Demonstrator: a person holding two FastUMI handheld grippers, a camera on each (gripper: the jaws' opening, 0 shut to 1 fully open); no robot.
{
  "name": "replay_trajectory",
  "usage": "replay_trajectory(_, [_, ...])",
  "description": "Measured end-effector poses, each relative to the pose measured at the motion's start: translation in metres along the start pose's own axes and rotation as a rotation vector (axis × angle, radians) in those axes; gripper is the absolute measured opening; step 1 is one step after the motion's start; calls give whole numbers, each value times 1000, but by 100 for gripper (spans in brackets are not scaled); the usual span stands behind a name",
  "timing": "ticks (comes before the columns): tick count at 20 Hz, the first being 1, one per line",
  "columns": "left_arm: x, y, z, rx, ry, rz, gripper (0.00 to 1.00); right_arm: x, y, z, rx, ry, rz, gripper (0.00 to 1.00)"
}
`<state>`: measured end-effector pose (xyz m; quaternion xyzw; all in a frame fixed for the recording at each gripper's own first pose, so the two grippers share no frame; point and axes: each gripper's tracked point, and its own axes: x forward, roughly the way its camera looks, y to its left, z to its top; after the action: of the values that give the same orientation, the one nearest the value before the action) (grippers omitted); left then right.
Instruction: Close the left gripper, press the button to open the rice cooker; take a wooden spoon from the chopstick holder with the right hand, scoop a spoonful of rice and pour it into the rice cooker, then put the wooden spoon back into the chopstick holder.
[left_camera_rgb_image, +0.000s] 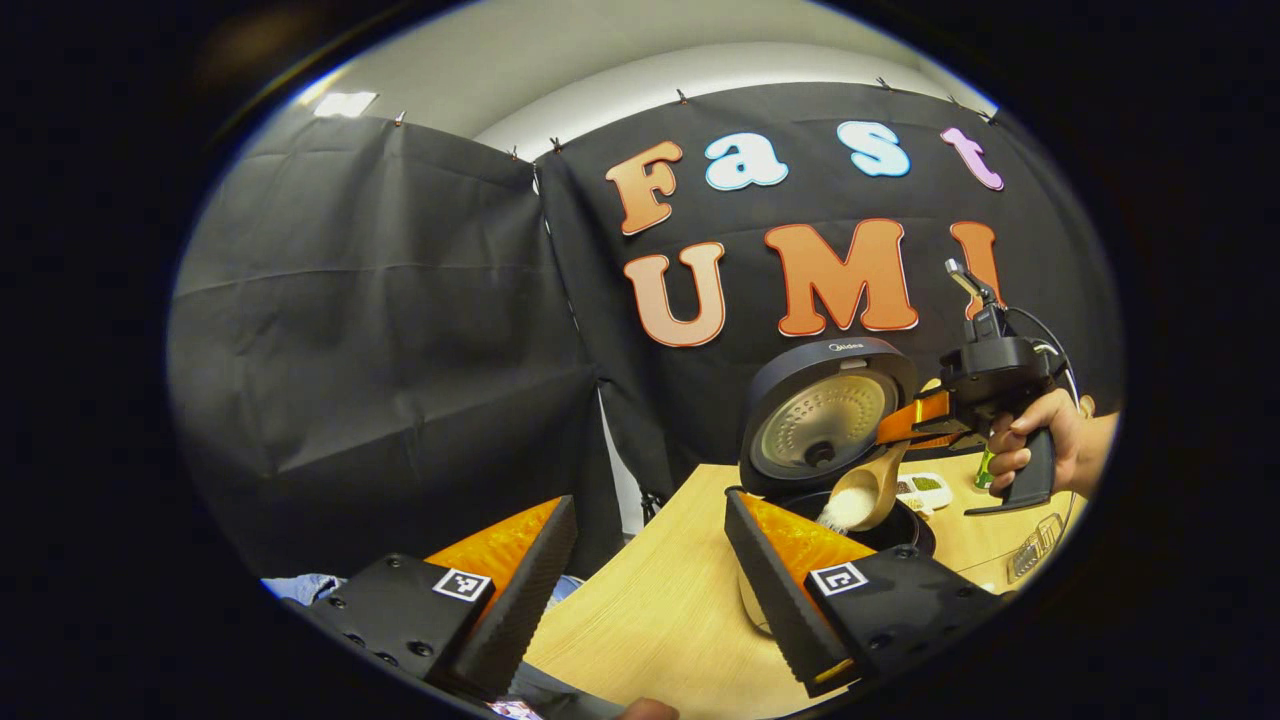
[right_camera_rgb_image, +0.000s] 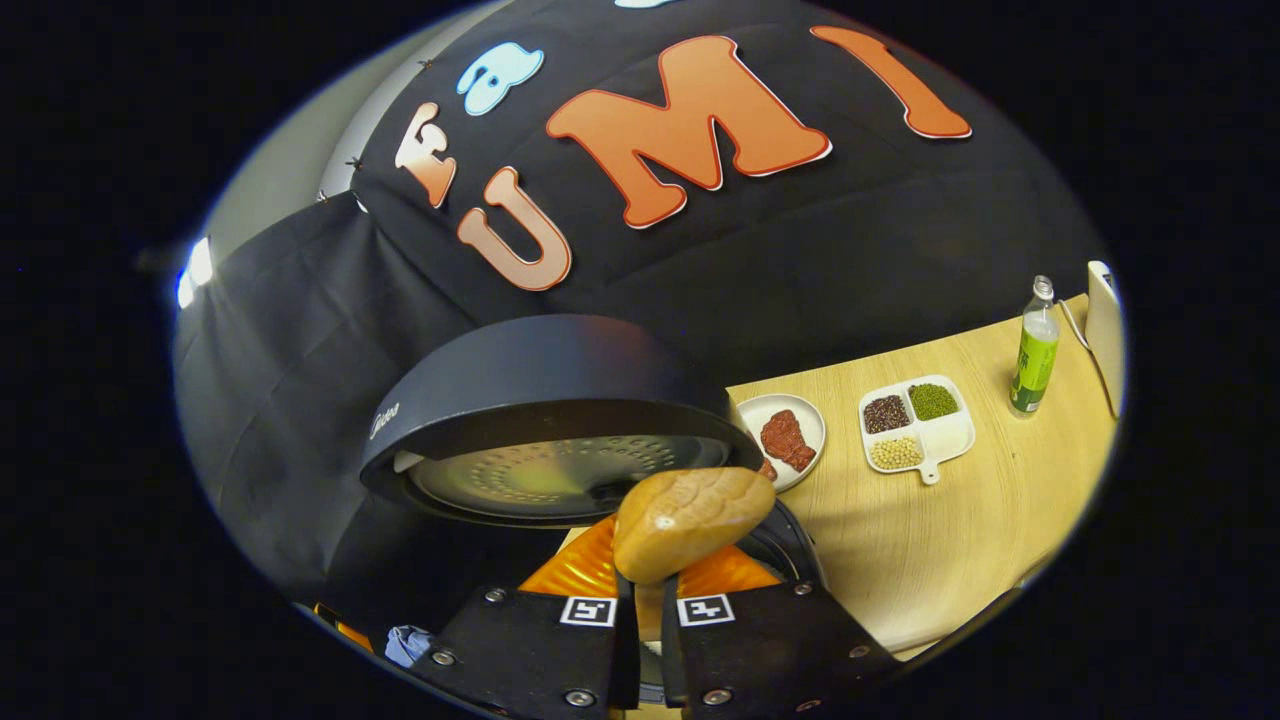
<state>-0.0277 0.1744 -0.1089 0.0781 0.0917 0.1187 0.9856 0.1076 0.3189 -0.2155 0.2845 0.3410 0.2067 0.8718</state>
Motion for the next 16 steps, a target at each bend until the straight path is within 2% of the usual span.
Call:
replay_trajectory(1, [0,1,-3,-1,8,2,93,0,-1,0,2,0,-3,8])
replay_trajectory(2, [0,3,-6,-1,13,5,100,0,-1,2,1,-3,-2,8])
replay_trajectory(9, [2,4,-6,10,14,7,100,-3,11,15,-105,-44,-3,8])
replay_trajectory(13, [2,3,-5,12,16,6,93,-7,15,19,-217,-70,-17,8])
replay_trajectory(15, [3,3,-6,13,18,9,93,-9,17,22,-267,-84,-18,8])
replay_trajectory(16, [2,2,-7,13,18,9,100,-9,18,22,-287,-87,-14,8])
